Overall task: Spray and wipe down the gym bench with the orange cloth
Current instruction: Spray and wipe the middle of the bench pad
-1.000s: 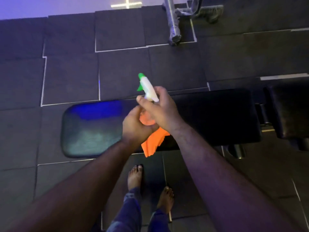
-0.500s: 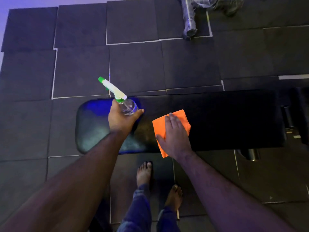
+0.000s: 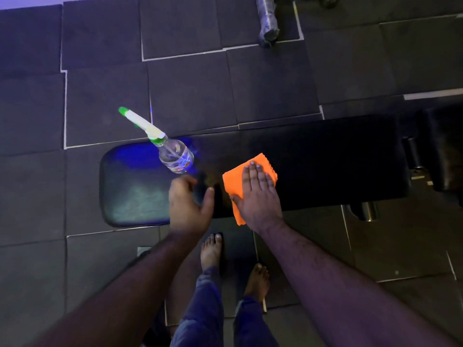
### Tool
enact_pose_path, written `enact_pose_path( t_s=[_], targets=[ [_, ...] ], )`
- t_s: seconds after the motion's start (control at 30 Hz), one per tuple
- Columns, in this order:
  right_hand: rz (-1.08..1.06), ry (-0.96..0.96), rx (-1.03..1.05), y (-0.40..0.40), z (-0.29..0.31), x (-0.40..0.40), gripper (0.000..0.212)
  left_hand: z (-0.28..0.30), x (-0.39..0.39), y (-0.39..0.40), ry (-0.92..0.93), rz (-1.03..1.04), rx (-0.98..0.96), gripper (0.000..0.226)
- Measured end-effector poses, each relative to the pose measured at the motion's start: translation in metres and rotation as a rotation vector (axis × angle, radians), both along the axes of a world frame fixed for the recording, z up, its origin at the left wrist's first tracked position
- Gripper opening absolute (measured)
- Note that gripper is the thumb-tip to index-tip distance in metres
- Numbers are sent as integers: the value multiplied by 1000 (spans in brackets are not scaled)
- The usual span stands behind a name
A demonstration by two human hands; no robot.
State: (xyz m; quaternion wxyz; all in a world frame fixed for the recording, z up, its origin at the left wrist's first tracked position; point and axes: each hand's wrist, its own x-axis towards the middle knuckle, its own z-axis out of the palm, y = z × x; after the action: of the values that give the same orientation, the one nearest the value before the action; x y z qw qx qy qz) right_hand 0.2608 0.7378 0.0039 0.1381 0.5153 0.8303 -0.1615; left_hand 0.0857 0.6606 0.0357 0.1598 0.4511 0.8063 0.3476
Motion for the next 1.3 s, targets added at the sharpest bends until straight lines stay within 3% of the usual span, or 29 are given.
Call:
enact_pose_path(
  t_s=[0.07, 0.17, 0.27, 0.4, 0.47, 0.53, 0.63, 0.7, 0.77, 0.87, 1.0, 1.1, 1.2, 1.3],
  targets=[
    [-5, -7, 6, 2, 0, 8, 83, -4, 12, 15, 52, -297, 10, 36],
    [-81, -34, 43, 8, -2, 36, 76, -17, 26, 60, 93, -520, -101, 57],
    [-350, -48, 136, 20, -1, 87, 75, -35, 44, 102, 166, -571, -299, 83],
    [-650, 12, 190, 29, -8, 98, 72, -68, 73, 119, 335, -511, -402, 94],
    [-611, 49, 214, 23, -11, 69, 73, -78, 78, 115, 402, -467, -364, 92],
    [-441, 67, 246, 12, -18, 53, 74, -85, 78, 114, 407, -455, -314, 89],
    [-318, 109, 218, 16, -17, 85, 74, -80, 77, 115, 376, -466, -316, 89],
    [-410, 100, 256, 35, -20, 132, 71, -74, 77, 114, 406, -594, -271, 96],
    [-562, 58, 265, 66, -20, 188, 68, -72, 84, 118, 475, -883, -155, 104],
    [-713, 54, 299, 93, -16, 235, 64, -78, 109, 128, 573, -1163, -99, 100],
    [-845, 99, 331, 66, -17, 192, 67, -92, 122, 124, 689, -1159, -124, 106],
    [-796, 112, 298, 32, -24, 164, 71, -100, 115, 125, 685, -1159, -80, 101],
    [-800, 105, 320, 64, -28, 207, 69, -107, 113, 125, 698, -1142, -55, 100],
    [-1051, 54, 360, 127, -26, 271, 62, -113, 113, 126, 695, -1145, -38, 100]
  ],
)
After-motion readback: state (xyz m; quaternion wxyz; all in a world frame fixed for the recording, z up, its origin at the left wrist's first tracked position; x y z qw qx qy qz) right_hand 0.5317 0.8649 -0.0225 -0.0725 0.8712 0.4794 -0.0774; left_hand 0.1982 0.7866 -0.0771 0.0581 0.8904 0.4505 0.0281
